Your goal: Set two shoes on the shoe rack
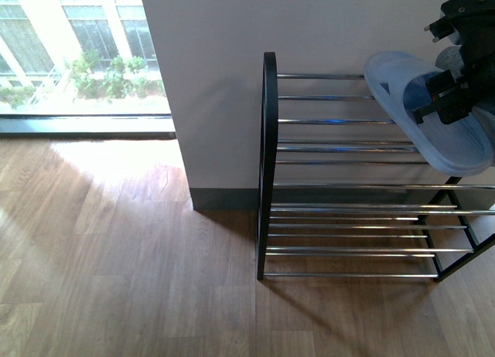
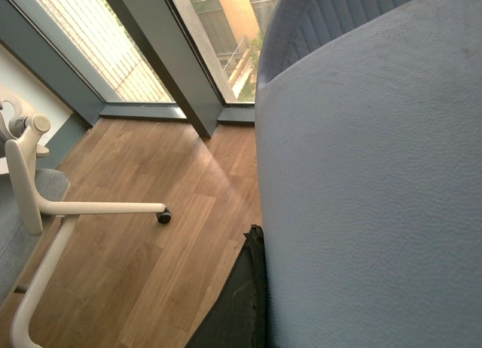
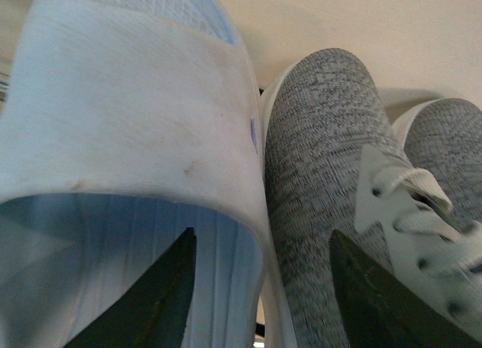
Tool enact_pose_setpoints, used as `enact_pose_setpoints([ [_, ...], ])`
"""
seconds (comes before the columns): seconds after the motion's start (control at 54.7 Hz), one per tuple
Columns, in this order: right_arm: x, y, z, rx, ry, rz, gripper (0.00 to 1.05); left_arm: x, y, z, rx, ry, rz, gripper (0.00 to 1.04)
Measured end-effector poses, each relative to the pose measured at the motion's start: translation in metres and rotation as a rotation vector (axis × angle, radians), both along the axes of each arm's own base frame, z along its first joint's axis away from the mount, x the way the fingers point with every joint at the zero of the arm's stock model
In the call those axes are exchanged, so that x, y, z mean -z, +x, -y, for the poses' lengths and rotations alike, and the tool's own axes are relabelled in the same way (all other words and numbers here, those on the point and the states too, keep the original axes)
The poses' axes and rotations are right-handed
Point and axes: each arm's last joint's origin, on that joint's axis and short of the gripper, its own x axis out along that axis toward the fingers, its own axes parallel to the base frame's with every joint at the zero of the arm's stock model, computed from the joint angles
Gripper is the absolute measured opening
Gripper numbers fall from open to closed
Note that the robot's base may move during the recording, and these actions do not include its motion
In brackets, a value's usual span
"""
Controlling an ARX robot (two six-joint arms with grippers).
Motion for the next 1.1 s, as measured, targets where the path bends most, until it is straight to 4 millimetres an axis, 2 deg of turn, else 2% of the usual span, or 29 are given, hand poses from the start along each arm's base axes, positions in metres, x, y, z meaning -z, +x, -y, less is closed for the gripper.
enact_pose_setpoints([
  [0.055, -0.016, -0.018, 0.001, -0.007, 0.051, 0.009, 0.65, 0.0, 0.0, 0.0, 0.0, 0.0, 0.0, 0.02],
  [0.201, -0.057, -0.066, 0.012, -0.066, 0.146, 0.094, 0.85, 0.0, 0.0, 0.0, 0.0, 0.0, 0.0, 0.02],
  [0.274, -0.078, -0.107, 0.026, -0.099, 0.219, 0.127, 0.96, 0.0, 0.0, 0.0, 0.0, 0.0, 0.0, 0.02],
  [0.311, -0.086, -0.134, 0.036, -0.099, 0.265, 0.143, 0.96, 0.0, 0.0, 0.0, 0.0, 0.0, 0.0, 0.02],
  [0.329, -0.087, -0.141, 0.039, -0.1, 0.276, 0.148, 0.96, 0.0, 0.0, 0.0, 0.0, 0.0, 0.0, 0.02],
  [0.402, -0.09, -0.195, 0.054, -0.062, 0.324, 0.184, 0.95, 0.0, 0.0, 0.0, 0.0, 0.0, 0.0, 0.02],
  [0.457, -0.09, -0.211, 0.054, -0.044, 0.385, 0.373, 0.84, 0.0, 0.0, 0.0, 0.0, 0.0, 0.0, 0.02],
  [0.53, -0.089, -0.222, 0.047, -0.07, 0.458, 0.516, 0.69, 0.0, 0.0, 0.0, 0.005, -0.001, 0.0, 0.02],
  [0.749, -0.082, -0.248, 0.035, -0.054, 0.517, 0.548, 0.21, 0.0, 0.0, 0.0, 0.0, 0.0, 0.0, 0.02],
  [0.859, -0.08, -0.256, 0.03, -0.041, 0.515, 0.553, 0.02, 0.0, 0.0, 0.0, 0.0, 0.0, 0.0, 0.02],
  [0.95, -0.076, -0.262, 0.022, -0.065, 0.525, 0.557, 0.01, 0.0, 0.0, 0.0, 0.0, 0.0, 0.0, 0.02],
  [1.096, -0.073, -0.271, 0.022, -0.058, 0.523, 0.563, 0.01, 0.0, 0.0, 0.0, 0.0, 0.0, 0.0, 0.02],
])
